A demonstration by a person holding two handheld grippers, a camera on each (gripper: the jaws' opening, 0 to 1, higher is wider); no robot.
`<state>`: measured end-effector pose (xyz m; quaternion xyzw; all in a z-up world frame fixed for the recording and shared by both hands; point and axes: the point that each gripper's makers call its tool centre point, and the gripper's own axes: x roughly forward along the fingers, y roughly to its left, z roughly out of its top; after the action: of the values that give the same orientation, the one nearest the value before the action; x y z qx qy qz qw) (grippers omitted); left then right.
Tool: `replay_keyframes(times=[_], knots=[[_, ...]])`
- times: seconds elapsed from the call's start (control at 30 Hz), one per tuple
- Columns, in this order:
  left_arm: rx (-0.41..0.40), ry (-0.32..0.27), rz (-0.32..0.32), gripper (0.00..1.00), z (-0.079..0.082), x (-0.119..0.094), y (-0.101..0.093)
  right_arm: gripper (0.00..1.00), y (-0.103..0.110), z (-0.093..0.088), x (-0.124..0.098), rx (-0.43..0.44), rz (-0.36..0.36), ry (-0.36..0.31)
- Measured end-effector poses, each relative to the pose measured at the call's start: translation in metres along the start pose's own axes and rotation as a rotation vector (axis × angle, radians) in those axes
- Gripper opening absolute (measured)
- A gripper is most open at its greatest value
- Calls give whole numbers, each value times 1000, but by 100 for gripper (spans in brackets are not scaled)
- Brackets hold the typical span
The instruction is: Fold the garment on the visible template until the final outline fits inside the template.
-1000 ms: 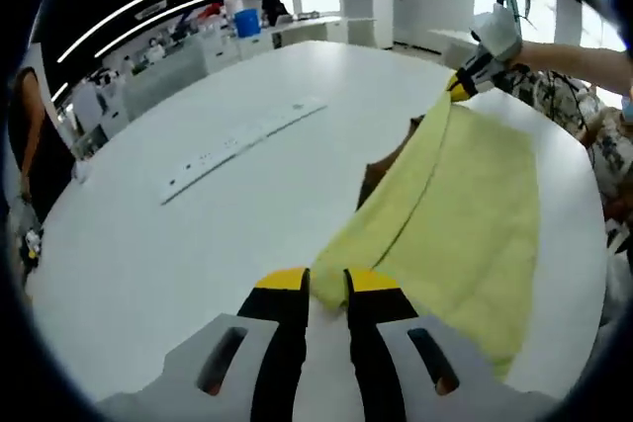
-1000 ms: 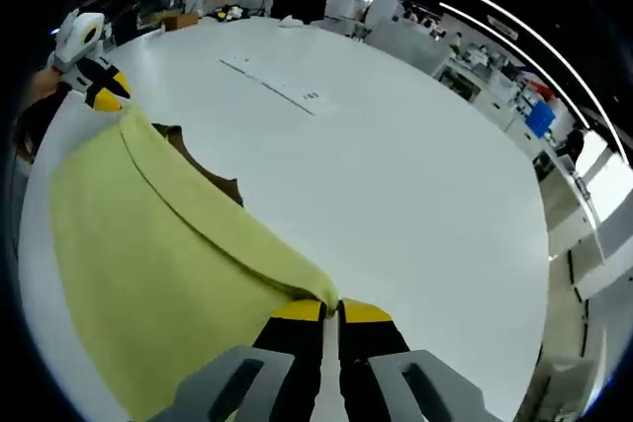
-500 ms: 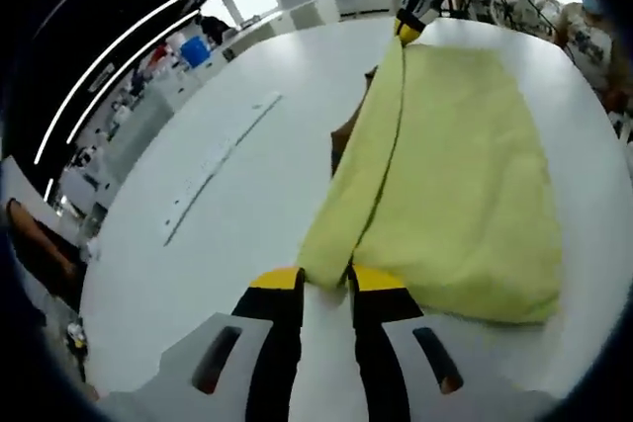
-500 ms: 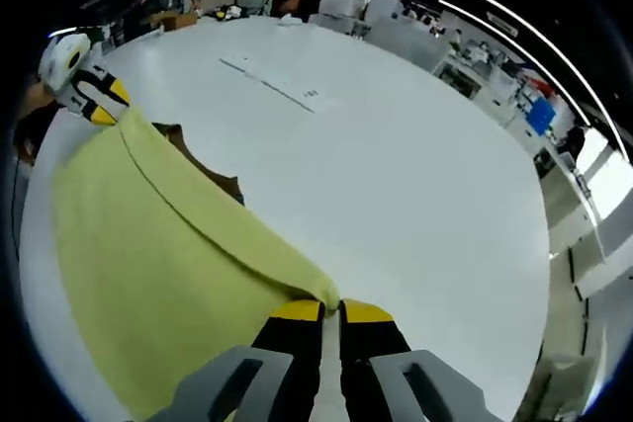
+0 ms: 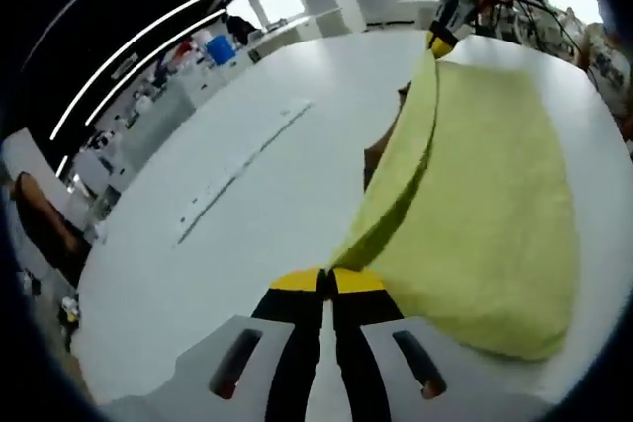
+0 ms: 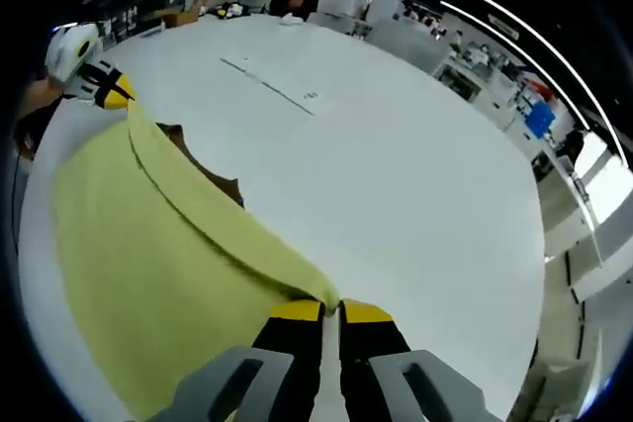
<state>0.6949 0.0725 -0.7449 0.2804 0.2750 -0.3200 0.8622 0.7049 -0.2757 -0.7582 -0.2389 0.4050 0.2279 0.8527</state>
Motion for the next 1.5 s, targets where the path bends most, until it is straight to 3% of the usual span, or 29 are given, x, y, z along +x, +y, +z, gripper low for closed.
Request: replay_keyframes(times=[0.13,0.27,0.33,0.37,0.47,0.6,0.73,0.8,1.07,1.3,1.37,1.5], knots=[[-162,-15,29,0,5,6,11,0,-8,3,4,68,-23,-15],[-243,-16,66,0,7,14,19,0,-8,-2,10,86,-22,-4],[-287,27,102,0,0,16,23,0,-4,-3,11,90,-9,3],[-287,9,91,0,3,18,23,0,-3,-3,12,93,-9,4],[-382,-15,78,9,5,18,20,0,-2,0,10,151,0,-16],[-375,-38,81,17,7,11,22,3,4,5,5,251,42,-37],[-464,-89,13,31,15,4,14,26,11,3,-1,332,79,-34],[-467,-110,4,40,16,-1,15,36,16,2,-4,342,93,-29],[-477,-151,-83,66,16,-23,-4,58,46,-6,-30,411,177,-22],[-457,-163,-142,78,15,-36,-19,72,63,-15,-44,372,230,-23],[-463,-148,-158,82,13,-39,-24,72,68,-16,-50,371,248,-34],[-466,-179,-196,89,18,-49,-37,70,75,-22,-59,372,263,-36]])
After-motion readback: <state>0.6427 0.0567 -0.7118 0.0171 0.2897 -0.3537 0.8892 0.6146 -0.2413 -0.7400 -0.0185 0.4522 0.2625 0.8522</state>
